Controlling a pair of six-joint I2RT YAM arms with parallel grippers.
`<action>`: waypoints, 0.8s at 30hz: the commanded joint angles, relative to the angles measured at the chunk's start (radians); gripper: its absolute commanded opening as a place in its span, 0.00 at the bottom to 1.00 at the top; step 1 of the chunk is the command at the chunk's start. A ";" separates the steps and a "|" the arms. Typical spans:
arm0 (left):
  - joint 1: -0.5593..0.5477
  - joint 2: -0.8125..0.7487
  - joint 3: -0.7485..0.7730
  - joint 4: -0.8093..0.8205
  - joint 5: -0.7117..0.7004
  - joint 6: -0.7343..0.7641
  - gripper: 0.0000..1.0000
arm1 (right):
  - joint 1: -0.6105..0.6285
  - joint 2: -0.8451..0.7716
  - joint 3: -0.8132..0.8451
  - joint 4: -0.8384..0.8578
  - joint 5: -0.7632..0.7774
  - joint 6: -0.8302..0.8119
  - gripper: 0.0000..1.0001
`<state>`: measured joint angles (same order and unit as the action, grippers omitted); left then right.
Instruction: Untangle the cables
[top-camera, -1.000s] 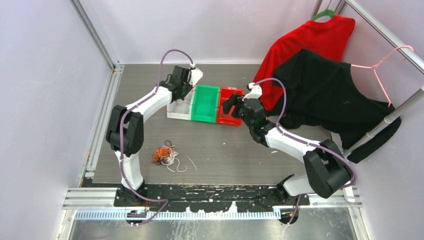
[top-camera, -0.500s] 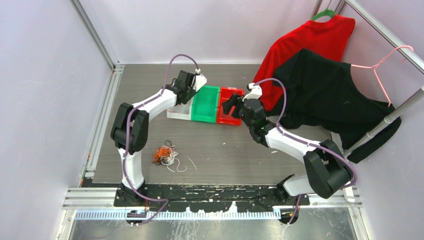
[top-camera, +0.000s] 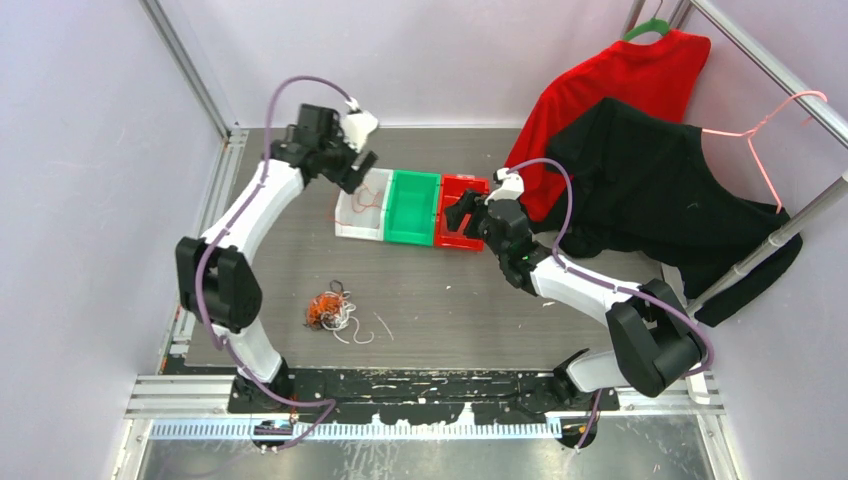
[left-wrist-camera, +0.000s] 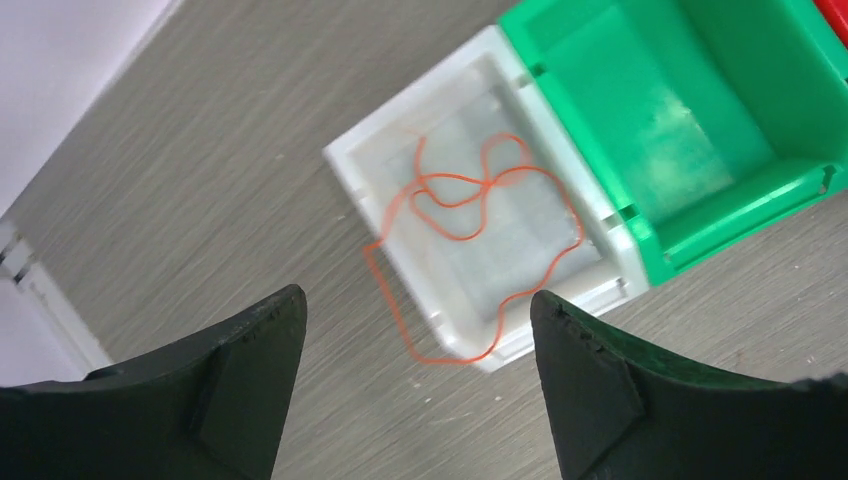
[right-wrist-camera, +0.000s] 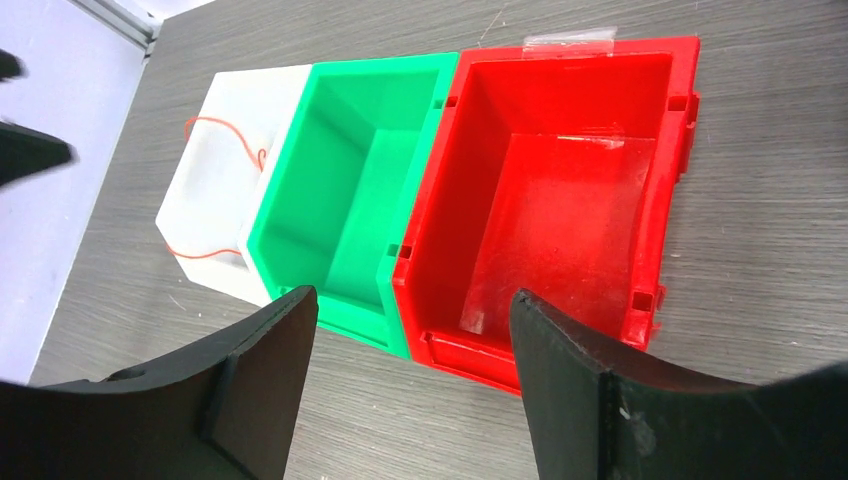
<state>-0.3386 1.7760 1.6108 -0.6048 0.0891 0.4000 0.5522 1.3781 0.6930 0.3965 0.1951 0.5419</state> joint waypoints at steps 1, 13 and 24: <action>0.136 -0.063 0.023 -0.099 0.162 -0.022 0.83 | -0.005 -0.022 0.003 0.072 -0.018 0.018 0.75; 0.332 0.029 -0.118 -0.111 0.409 0.035 0.71 | -0.005 -0.017 0.004 0.070 -0.031 0.018 0.75; 0.353 0.048 -0.230 -0.105 0.502 0.311 0.64 | -0.005 -0.003 0.010 0.061 -0.041 0.013 0.75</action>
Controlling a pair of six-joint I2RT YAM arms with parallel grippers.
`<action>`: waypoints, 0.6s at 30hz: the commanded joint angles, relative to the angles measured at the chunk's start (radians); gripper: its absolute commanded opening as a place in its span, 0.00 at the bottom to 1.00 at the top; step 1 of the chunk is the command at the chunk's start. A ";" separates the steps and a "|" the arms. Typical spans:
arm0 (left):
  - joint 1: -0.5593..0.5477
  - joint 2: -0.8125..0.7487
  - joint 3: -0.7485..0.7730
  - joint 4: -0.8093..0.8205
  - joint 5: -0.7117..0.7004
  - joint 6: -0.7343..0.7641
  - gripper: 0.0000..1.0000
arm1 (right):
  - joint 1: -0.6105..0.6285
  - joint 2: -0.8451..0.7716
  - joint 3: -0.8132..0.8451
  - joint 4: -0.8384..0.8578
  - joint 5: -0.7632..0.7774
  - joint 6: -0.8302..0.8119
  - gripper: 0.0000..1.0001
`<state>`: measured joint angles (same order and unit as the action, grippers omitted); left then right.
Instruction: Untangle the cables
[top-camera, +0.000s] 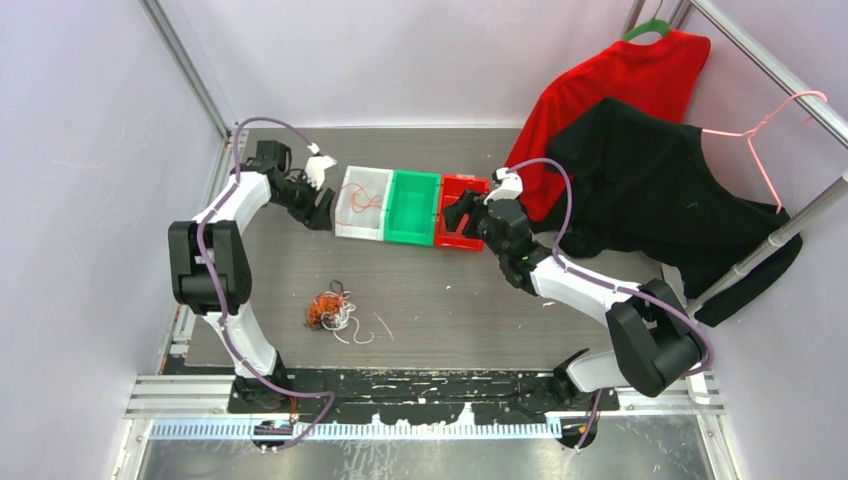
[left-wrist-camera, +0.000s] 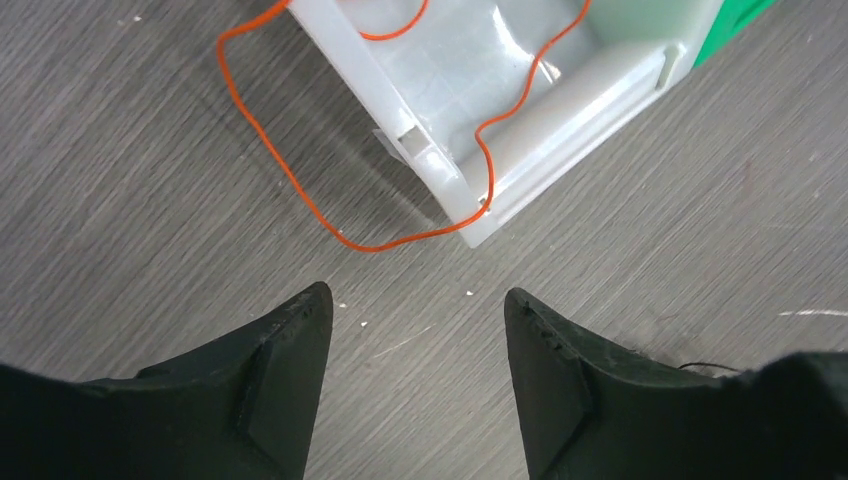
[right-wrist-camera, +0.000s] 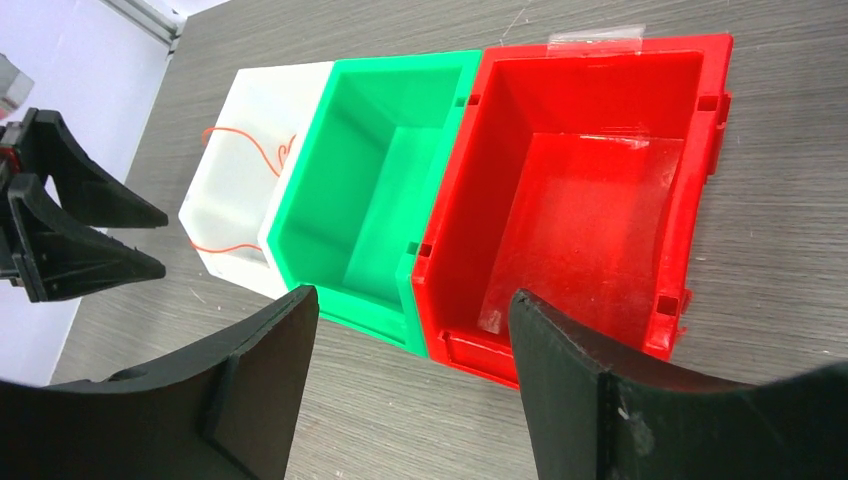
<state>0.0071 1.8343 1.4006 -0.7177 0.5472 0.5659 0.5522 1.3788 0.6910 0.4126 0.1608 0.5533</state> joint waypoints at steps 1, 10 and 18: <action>0.007 -0.010 -0.029 0.031 0.033 0.153 0.62 | -0.005 -0.001 0.013 0.046 -0.008 0.002 0.75; -0.026 -0.029 -0.140 0.274 -0.078 0.273 0.52 | -0.005 0.026 0.028 0.053 -0.032 0.011 0.73; -0.083 -0.053 -0.239 0.514 -0.173 0.354 0.44 | -0.005 0.026 0.032 0.051 -0.044 0.012 0.72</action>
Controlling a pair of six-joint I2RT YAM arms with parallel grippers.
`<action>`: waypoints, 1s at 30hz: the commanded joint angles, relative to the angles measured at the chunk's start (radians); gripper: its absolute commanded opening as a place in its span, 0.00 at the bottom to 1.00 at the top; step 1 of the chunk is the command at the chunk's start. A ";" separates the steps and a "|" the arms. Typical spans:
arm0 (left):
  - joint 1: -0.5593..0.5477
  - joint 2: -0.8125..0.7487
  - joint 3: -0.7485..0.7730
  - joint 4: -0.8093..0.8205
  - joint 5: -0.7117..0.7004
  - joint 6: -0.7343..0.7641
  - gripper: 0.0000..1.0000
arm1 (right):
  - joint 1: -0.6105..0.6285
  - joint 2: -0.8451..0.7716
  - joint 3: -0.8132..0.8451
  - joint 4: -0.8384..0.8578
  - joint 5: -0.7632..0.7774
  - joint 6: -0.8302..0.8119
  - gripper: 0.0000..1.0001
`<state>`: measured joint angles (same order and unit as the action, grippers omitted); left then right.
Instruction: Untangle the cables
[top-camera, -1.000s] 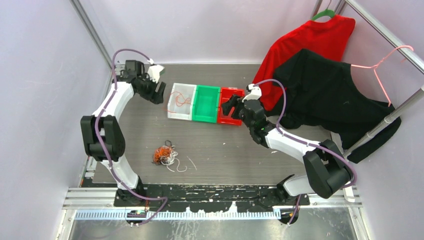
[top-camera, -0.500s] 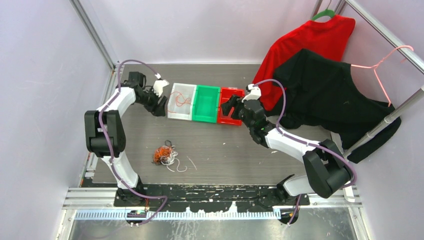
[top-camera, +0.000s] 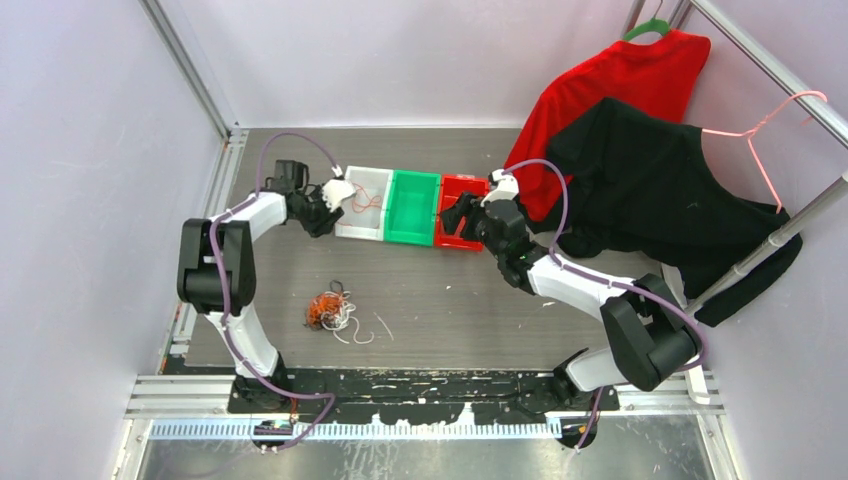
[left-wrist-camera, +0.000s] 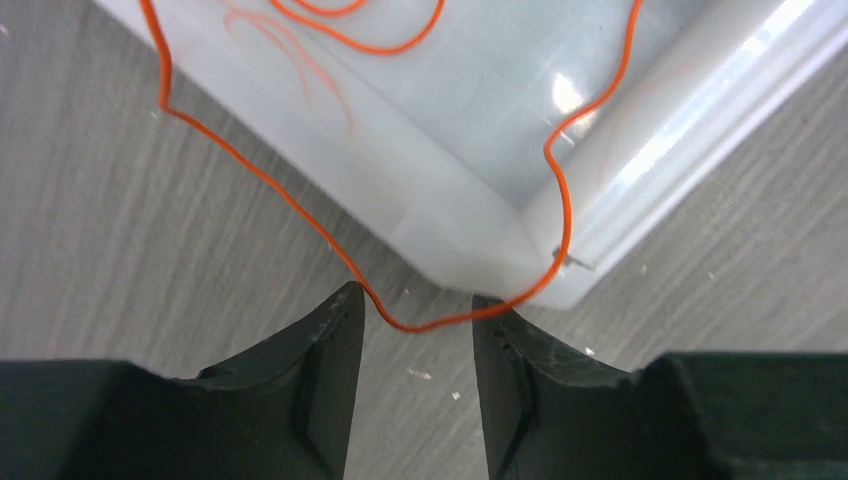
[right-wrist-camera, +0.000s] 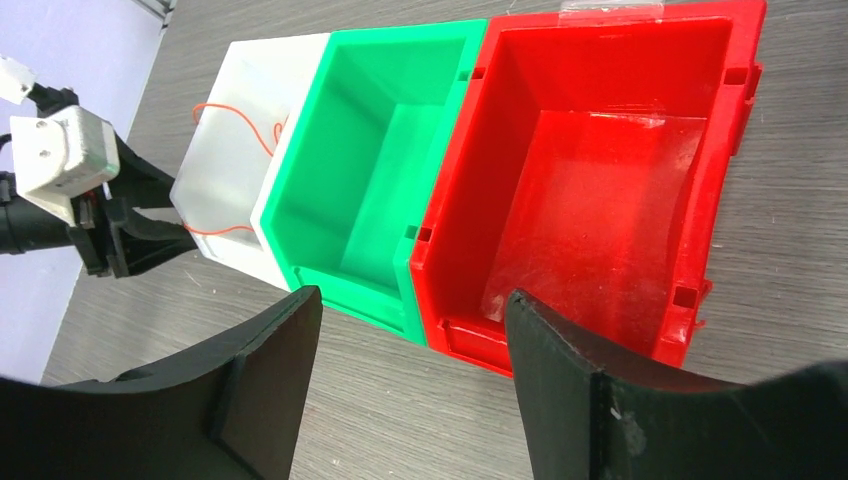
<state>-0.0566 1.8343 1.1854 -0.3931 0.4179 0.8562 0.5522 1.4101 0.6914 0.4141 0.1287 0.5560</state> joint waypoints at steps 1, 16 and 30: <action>-0.024 -0.059 -0.034 0.215 -0.054 0.074 0.43 | -0.005 -0.005 0.032 0.049 -0.014 0.009 0.72; -0.044 -0.185 -0.044 0.176 -0.098 0.190 0.00 | -0.005 0.008 0.041 0.063 -0.053 0.032 0.67; -0.196 -0.208 0.100 -0.082 -0.118 0.073 0.00 | -0.005 -0.019 0.007 0.080 -0.046 0.051 0.65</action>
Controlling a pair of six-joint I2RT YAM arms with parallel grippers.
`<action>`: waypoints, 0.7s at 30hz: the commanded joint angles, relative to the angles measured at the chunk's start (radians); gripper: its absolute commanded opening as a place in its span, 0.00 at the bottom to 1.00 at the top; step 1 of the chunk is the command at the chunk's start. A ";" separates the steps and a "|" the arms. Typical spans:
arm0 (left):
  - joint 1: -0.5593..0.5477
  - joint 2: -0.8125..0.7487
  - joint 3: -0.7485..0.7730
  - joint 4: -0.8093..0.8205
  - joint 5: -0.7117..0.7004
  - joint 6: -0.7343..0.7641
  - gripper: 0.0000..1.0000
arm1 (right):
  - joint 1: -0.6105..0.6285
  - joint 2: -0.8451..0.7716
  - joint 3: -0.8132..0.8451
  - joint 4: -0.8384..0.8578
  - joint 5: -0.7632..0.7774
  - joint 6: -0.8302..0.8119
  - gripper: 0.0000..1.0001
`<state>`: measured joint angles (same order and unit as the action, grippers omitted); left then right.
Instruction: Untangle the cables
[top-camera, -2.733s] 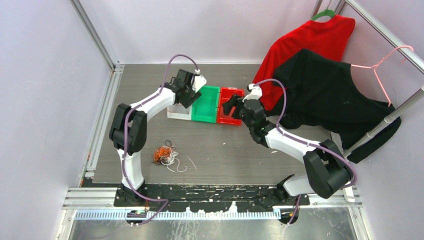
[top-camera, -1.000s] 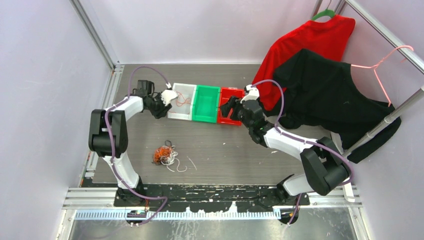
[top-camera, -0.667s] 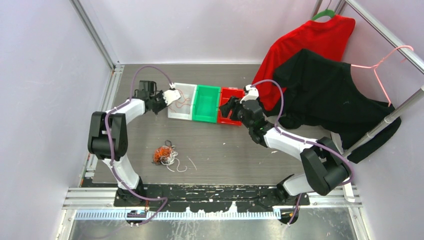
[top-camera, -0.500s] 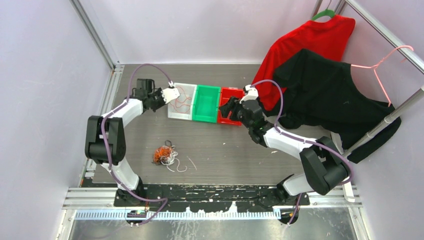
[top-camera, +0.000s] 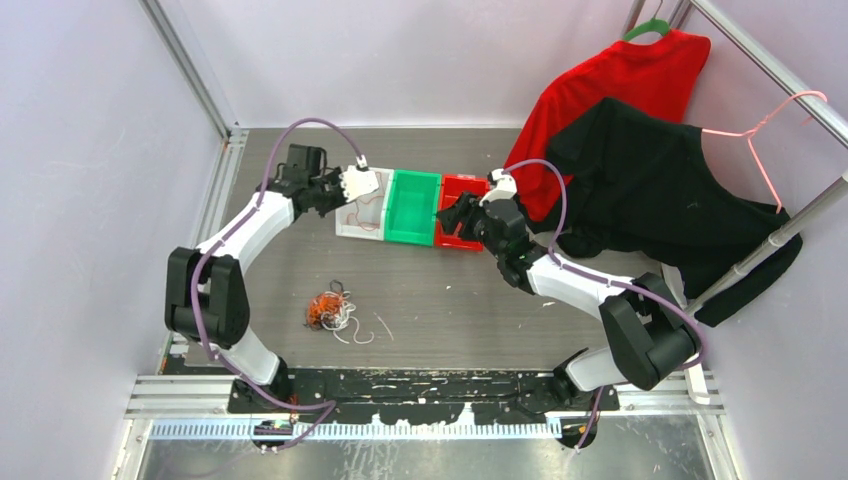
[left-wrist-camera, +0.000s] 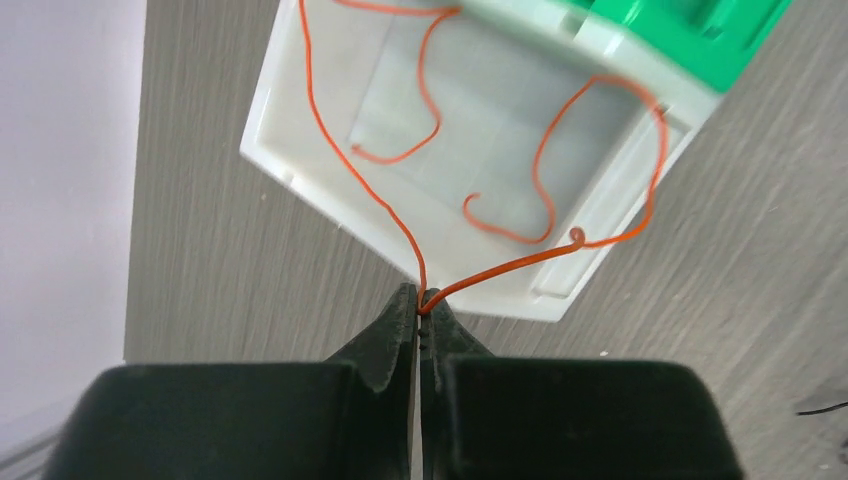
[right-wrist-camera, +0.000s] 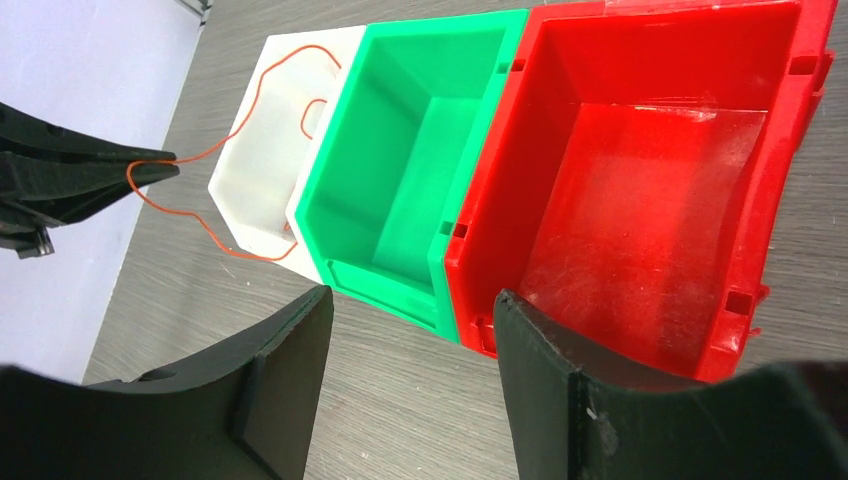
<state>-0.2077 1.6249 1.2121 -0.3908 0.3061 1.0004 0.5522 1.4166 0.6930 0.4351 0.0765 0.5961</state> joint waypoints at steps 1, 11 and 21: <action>-0.054 0.010 0.085 -0.092 -0.008 -0.092 0.00 | -0.005 -0.030 0.002 0.059 0.007 0.011 0.65; -0.083 0.139 0.111 -0.031 -0.174 -0.128 0.00 | -0.005 -0.044 -0.019 0.061 0.019 0.005 0.65; -0.086 0.208 0.180 0.018 -0.229 -0.235 0.18 | -0.005 -0.034 -0.021 0.068 0.028 0.001 0.65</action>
<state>-0.2928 1.8389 1.3102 -0.3862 0.0887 0.8333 0.5518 1.4136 0.6693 0.4412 0.0860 0.5972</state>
